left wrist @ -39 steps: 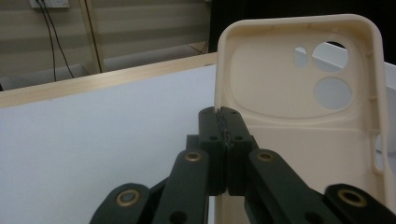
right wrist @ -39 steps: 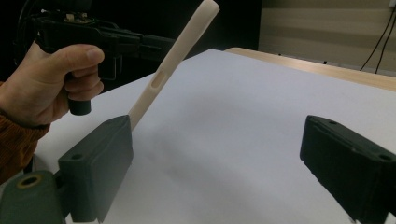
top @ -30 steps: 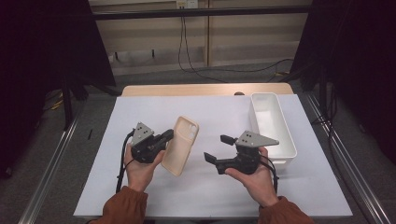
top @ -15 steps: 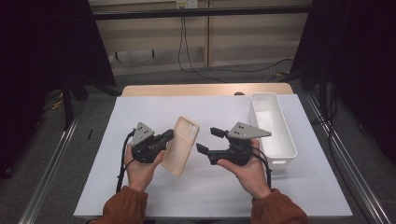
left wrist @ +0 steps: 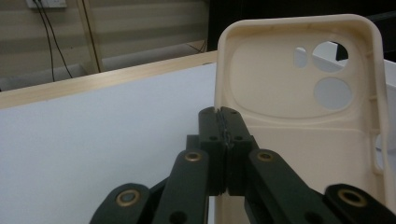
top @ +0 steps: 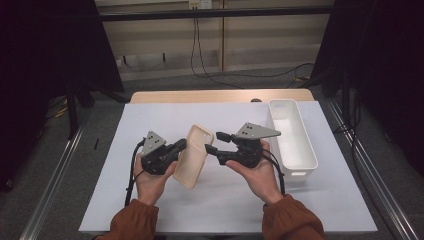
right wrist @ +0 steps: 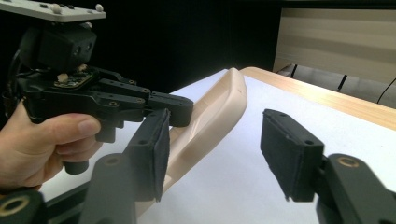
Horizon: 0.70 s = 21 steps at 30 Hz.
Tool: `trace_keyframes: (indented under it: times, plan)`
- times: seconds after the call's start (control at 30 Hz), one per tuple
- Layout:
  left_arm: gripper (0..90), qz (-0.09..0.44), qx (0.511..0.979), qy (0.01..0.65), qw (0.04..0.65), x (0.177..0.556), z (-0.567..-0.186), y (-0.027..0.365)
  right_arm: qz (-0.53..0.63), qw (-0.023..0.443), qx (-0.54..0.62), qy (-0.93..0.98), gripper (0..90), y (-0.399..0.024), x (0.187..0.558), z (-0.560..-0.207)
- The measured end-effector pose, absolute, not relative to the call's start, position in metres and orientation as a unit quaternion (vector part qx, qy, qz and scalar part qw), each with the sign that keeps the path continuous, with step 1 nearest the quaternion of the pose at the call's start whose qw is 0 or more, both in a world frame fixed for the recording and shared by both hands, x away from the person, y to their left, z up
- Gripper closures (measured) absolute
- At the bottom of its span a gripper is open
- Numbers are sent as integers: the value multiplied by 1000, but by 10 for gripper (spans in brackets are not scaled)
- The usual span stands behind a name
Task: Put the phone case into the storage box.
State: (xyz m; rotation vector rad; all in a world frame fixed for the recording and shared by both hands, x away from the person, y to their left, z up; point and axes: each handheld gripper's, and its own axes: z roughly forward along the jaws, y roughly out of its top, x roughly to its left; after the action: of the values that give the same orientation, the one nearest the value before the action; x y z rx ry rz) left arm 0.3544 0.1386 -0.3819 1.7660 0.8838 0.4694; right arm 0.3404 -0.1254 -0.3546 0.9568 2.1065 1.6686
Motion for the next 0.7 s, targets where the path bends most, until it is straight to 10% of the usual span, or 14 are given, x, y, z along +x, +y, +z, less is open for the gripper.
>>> trace_keyframes:
  times: [0.7]
  plan:
    - [889, 199, 733, 368, 536, 354, -380, 140, 576, 131, 345, 729, 659, -119, 350, -363]
